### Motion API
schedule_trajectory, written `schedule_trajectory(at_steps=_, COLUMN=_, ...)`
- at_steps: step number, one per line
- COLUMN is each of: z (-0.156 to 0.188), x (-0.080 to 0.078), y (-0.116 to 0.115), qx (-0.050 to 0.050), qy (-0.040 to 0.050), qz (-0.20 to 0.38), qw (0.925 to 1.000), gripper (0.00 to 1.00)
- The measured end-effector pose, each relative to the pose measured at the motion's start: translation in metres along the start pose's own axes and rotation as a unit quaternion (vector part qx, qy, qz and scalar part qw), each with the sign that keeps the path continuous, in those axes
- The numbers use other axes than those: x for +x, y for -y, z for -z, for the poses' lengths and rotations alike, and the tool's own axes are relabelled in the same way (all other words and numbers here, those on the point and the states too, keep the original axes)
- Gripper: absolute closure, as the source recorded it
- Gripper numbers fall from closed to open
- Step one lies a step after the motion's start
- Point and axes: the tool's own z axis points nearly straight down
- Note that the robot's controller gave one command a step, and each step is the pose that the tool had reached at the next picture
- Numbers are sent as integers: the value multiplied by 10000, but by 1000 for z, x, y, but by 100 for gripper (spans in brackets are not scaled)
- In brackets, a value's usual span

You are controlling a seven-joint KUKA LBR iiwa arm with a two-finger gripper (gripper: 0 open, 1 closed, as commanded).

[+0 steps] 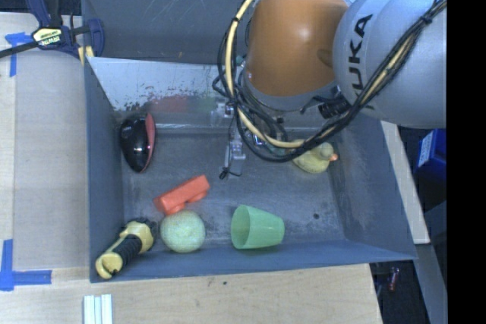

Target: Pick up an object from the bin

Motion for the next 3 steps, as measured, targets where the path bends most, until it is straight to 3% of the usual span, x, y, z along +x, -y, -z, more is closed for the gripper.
schedule_trajectory(at_steps=1, z=4, x=-2, y=1, qx=-6, qy=39, qz=-16, qw=10000, gripper=0)
schedule_trajectory(at_steps=2, z=-73, x=-3, y=-31, qx=-3, qy=12, qz=1809, qw=9835, gripper=0)
schedule_trajectory(at_steps=3, z=-71, x=0, y=-31, qx=2, qy=40, qz=1809, qw=9835, gripper=0)
